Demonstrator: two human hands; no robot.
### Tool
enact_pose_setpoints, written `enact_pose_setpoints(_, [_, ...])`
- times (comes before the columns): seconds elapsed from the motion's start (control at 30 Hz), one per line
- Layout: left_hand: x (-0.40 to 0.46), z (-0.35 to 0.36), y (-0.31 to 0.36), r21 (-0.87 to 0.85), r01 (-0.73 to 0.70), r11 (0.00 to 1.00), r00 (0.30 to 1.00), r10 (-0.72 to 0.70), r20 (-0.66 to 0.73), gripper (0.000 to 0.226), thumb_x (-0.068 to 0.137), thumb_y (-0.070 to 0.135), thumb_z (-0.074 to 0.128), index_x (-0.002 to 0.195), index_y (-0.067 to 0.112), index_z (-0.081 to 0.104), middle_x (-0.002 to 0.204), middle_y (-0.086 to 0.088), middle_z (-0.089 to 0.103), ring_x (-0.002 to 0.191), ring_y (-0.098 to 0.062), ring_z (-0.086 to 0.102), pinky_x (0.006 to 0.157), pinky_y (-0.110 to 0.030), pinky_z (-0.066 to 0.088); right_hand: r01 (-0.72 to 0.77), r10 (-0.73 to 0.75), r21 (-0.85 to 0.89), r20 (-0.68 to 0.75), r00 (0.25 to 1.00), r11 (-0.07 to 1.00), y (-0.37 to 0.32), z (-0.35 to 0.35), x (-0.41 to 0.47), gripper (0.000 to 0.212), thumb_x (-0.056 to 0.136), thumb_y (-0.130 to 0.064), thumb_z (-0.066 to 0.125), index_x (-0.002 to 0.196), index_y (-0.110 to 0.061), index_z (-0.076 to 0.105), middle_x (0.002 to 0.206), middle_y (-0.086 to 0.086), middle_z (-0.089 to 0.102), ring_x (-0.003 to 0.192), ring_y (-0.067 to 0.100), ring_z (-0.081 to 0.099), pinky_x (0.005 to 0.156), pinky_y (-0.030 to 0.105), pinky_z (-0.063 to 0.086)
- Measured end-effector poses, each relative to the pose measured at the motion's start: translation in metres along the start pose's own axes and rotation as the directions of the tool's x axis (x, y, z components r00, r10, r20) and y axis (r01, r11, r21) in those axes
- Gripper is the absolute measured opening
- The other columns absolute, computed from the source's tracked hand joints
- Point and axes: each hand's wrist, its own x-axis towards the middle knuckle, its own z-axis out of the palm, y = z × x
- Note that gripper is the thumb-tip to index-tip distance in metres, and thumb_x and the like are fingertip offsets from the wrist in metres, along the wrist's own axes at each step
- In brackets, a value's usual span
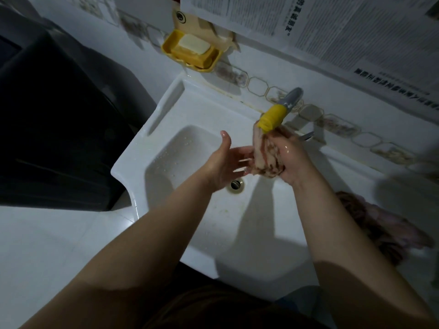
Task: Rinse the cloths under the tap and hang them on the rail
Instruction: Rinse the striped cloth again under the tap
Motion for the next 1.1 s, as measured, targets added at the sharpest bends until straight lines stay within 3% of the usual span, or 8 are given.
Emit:
enact_pose_setpoints(0.13, [0.003, 0.017, -0.008, -0.278, 0.025, 0.960, 0.992, 0.011, 0.128, 0.099, 0.082, 0.081, 0.006, 0.140, 0.011, 0.046, 0.135, -0.016, 0.056, 0.122, -0.031, 0.054, 0.092, -0.037, 0.049, 0.019, -0.018, -0.092, 0.015, 1.000, 0.996, 0.007, 0.011, -0.002, 0.015, 0.093, -0.013, 0.054, 0.098, -0.023, 0.065, 0.089, 0.001, 0.071, 0.081, 0.017, 0.069, 0.075, 0.033, 0.055])
enact_pose_setpoints(0.23, [0.000, 0.009, 0.001, -0.342, -0.059, 0.938, 0.983, 0.113, 0.142, 0.069, 0.096, 0.062, 0.023, 0.137, 0.012, 0.049, 0.122, -0.013, 0.064, 0.109, -0.026, 0.062, 0.090, -0.035, 0.053, 0.074, -0.100, -0.318, -0.064, 0.993, 0.945, 0.007, 0.006, -0.001, 0.011, 0.084, -0.023, 0.059, 0.092, -0.021, 0.066, 0.096, 0.009, 0.071, 0.091, 0.025, 0.069, 0.088, 0.044, 0.054])
enact_pose_setpoints(0.4, [-0.008, -0.012, 0.015, -0.346, -0.071, 0.935, 0.994, 0.097, 0.057, 0.043, 0.100, 0.033, 0.038, 0.130, 0.005, 0.052, 0.108, -0.017, 0.064, 0.084, -0.023, 0.071, 0.068, -0.031, 0.060, 0.138, -0.264, -0.588, -0.133, 0.955, 0.797, 0.001, 0.001, -0.001, 0.018, 0.096, -0.019, 0.051, 0.078, -0.018, 0.055, 0.074, 0.000, 0.059, 0.056, -0.009, 0.056, 0.051, 0.007, 0.042])
enact_pose_setpoints(0.57, [-0.011, 0.002, 0.018, -0.291, -0.146, 0.946, 0.989, 0.131, -0.069, 0.042, 0.102, 0.037, 0.031, 0.114, 0.010, 0.061, 0.099, -0.008, 0.070, 0.089, -0.019, 0.065, 0.081, -0.031, 0.052, 0.114, -0.377, -0.722, -0.214, 0.901, 0.683, 0.008, 0.009, 0.002, 0.023, 0.086, -0.035, 0.049, 0.079, -0.015, 0.057, 0.070, 0.006, 0.063, 0.066, 0.025, 0.063, 0.063, 0.039, 0.054])
enact_pose_setpoints(0.7, [-0.010, 0.037, 0.003, -0.341, -0.131, 0.931, 0.989, 0.099, -0.107, 0.040, 0.102, 0.042, 0.032, 0.107, 0.012, 0.058, 0.097, -0.007, 0.063, 0.092, -0.020, 0.057, 0.084, -0.031, 0.043, 0.175, -0.403, -0.847, -0.050, 0.914, 0.501, 0.022, 0.046, -0.007, 0.046, 0.095, -0.054, 0.039, 0.080, -0.015, 0.060, 0.081, 0.014, 0.067, 0.076, 0.031, 0.061, 0.064, 0.032, 0.043])
enact_pose_setpoints(0.83, [-0.010, 0.050, -0.013, -0.291, -0.130, 0.948, 0.984, 0.088, -0.153, 0.049, 0.105, 0.035, 0.023, 0.135, 0.004, 0.047, 0.111, -0.011, 0.062, 0.091, -0.021, 0.061, 0.076, -0.032, 0.047, -0.067, -0.329, -0.797, -0.323, 0.887, 0.601, 0.012, 0.034, 0.013, 0.042, 0.096, -0.042, 0.043, 0.096, -0.005, 0.063, 0.099, 0.019, 0.066, 0.096, 0.036, 0.061, 0.075, 0.035, 0.045])
enact_pose_setpoints(1.0, [-0.009, 0.039, 0.000, -0.383, -0.188, 0.904, 0.971, 0.114, -0.208, 0.039, 0.100, 0.039, 0.040, 0.108, 0.009, 0.063, 0.094, -0.010, 0.067, 0.091, -0.022, 0.062, 0.078, -0.031, 0.049, 0.159, -0.400, -0.788, -0.119, 0.909, 0.595, 0.028, 0.054, -0.005, 0.042, 0.098, -0.040, 0.039, 0.087, -0.009, 0.066, 0.086, 0.018, 0.068, 0.084, 0.034, 0.063, 0.068, 0.036, 0.047])
enact_pose_setpoints(1.1, [-0.012, 0.050, -0.001, -0.292, -0.158, 0.943, 0.969, 0.091, -0.229, 0.038, 0.104, 0.030, 0.033, 0.104, 0.006, 0.062, 0.096, -0.016, 0.064, 0.084, -0.022, 0.063, 0.078, -0.034, 0.049, -0.022, -0.370, -0.828, -0.274, 0.888, 0.560, 0.017, 0.034, 0.020, 0.039, 0.096, -0.038, 0.043, 0.093, -0.007, 0.066, 0.091, 0.018, 0.068, 0.089, 0.034, 0.063, 0.068, 0.030, 0.042])
